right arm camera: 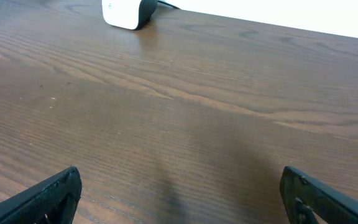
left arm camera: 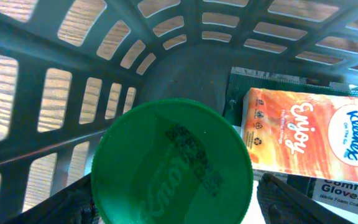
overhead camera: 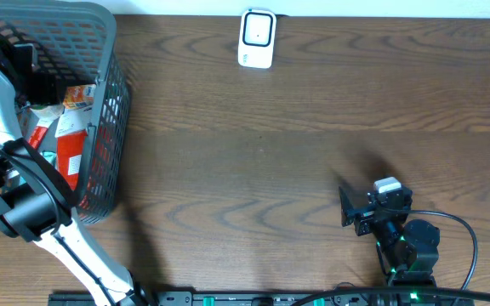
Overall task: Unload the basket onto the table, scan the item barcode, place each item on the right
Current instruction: 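Close the left gripper on the green-capped Knorr container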
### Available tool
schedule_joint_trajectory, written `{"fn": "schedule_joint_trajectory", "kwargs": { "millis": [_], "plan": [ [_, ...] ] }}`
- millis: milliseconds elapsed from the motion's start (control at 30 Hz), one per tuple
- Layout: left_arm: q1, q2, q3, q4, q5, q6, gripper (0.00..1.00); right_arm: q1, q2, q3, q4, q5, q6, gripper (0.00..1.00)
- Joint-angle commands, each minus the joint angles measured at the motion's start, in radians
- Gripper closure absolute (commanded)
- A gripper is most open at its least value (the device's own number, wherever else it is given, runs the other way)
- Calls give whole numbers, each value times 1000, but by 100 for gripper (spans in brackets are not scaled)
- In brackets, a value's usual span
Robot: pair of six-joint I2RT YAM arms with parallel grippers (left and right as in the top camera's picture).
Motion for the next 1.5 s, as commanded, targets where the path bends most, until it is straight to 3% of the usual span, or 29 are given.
{"fn": "schedule_joint_trajectory", "kwargs": {
  "millis": [0, 467, 733, 1467],
  "plan": [
    [3, 37, -3, -6, 23, -10, 20, 7, -4, -2, -5, -5, 15, 1],
    [3, 53, -3, -1, 23, -10, 20, 7, -4, -2, -4, -5, 15, 1],
    [3, 53, -3, -2, 23, -10, 57, 7, -4, -2, -4, -4, 15, 1],
    [3, -5, -3, -3, 24, -92, 68, 7, -4, -2, -4, -5, 15, 1]
  ]
}}
